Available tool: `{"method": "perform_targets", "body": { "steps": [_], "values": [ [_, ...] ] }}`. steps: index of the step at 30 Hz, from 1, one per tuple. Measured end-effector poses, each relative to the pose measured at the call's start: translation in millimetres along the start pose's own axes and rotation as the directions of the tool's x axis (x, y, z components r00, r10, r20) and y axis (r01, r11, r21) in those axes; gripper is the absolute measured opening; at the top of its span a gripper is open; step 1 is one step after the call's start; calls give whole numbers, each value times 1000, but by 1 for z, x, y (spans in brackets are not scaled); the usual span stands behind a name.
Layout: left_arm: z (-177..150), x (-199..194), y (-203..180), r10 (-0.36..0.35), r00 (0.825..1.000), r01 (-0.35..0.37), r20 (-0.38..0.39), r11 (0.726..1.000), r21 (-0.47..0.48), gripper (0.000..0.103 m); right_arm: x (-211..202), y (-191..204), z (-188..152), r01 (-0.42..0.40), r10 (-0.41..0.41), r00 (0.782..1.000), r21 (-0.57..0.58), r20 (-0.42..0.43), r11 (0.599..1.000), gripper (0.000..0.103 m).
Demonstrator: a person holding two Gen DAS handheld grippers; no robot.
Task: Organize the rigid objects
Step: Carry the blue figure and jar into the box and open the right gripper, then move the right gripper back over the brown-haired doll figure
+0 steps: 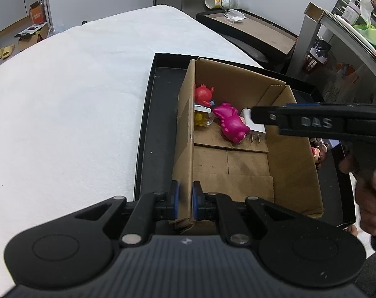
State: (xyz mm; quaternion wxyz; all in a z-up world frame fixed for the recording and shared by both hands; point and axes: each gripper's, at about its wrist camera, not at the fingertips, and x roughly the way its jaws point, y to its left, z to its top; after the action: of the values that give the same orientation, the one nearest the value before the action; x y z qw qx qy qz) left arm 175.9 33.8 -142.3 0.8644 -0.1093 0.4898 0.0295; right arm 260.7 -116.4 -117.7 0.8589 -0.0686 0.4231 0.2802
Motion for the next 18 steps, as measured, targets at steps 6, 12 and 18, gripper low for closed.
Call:
{"method": "perform_targets", "body": {
  "steps": [6, 12, 18],
  "values": [
    [1, 1, -4, 18, 1000, -18, -1, 1000, 7, 9, -17, -14, -10, -21, 21, 1000, 36, 1, 999, 65],
    [0, 0, -7, 39, 999, -39, 2, 999, 9, 9, -31, -29, -12, -10, 8, 1000, 75, 24, 997, 65],
    [-1, 1, -10, 62, 998, -62, 0, 998, 20, 9, -40, -47, -13, 36, -40, 999, 122, 29, 992, 66]
  ]
}}
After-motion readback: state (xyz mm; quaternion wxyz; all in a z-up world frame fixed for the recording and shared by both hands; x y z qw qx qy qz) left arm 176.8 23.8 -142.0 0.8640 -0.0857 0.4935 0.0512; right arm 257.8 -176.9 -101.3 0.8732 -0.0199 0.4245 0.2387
